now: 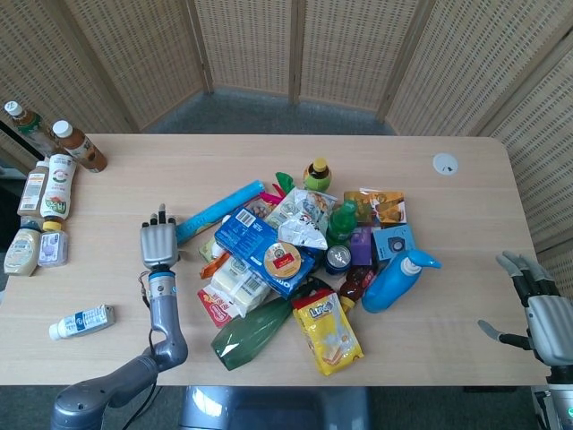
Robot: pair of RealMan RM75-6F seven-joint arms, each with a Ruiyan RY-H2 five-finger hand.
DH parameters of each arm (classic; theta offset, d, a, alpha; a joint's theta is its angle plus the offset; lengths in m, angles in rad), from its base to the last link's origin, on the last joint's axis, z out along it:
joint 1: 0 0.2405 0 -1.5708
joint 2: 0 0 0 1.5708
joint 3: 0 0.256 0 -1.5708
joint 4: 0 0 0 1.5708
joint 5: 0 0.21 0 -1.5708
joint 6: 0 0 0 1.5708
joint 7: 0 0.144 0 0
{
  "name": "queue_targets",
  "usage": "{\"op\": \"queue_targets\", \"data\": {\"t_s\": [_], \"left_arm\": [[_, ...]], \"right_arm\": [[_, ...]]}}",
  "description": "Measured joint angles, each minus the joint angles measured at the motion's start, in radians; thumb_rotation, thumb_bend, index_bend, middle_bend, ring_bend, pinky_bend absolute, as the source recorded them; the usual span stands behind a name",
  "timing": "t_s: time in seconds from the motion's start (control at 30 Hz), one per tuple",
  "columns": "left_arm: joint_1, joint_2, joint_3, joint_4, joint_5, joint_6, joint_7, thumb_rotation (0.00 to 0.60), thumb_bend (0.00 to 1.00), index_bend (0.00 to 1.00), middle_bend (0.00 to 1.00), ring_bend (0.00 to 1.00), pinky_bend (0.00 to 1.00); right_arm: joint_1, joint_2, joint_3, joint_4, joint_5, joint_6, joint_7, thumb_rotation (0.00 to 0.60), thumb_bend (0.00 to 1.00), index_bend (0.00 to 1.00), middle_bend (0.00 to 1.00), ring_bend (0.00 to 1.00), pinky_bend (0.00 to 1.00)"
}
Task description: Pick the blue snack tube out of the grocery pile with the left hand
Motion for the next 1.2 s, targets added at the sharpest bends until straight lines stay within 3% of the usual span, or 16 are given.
{"op": "queue_targets", "data": {"t_s": [0.07,0.13,0.3,0.5,0.8,1.03,1.2], "left_arm": [[0.000,-0.002,-0.001,0.002,0.001,-0.001,0.015,0.600,0.05,0.81,0.75,0.81,0.91],[0.001,0.001,-0.002,-0.004,0.005,0.001,0.020,0.600,0.06,0.84,0.78,0.83,0.92],[0.002,0.030,-0.008,-0.054,0.024,0.033,0.012,0.600,0.07,0.86,0.80,0.86,0.93],[0.007,0.115,-0.027,-0.223,0.051,0.109,0.024,0.600,0.07,0.86,0.81,0.86,0.93],[0.035,0.357,-0.094,-0.716,0.069,0.242,0.156,0.600,0.07,0.86,0.81,0.86,0.93],[0.052,0.601,-0.196,-1.097,0.051,0.339,0.296,0.600,0.07,0.86,0.81,0.86,0.93],[0.056,0.745,-0.274,-1.272,0.025,0.394,0.360,0.600,0.07,0.86,0.81,0.86,0.93]], "right_arm": [[0.000,0.001,-0.001,0.000,-0.001,0.000,0.006,0.600,0.00,0.00,0.00,0.00,0.00],[0.000,0.002,-0.001,0.001,-0.002,0.001,0.012,0.600,0.00,0.00,0.00,0.00,0.00],[-0.001,0.003,0.000,0.003,0.001,0.003,0.015,0.600,0.00,0.00,0.00,0.00,0.00],[-0.002,0.005,-0.001,0.000,-0.003,0.006,0.014,0.600,0.00,0.00,0.00,0.00,0.00],[-0.003,0.007,-0.002,-0.006,-0.004,0.008,0.010,0.600,0.00,0.00,0.00,0.00,0.00],[-0.004,0.007,-0.004,-0.010,-0.006,0.010,0.005,0.600,0.00,0.00,0.00,0.00,0.00],[-0.005,0.008,-0.004,-0.011,-0.005,0.010,0.004,0.600,0.00,0.00,0.00,0.00,0.00]]}}
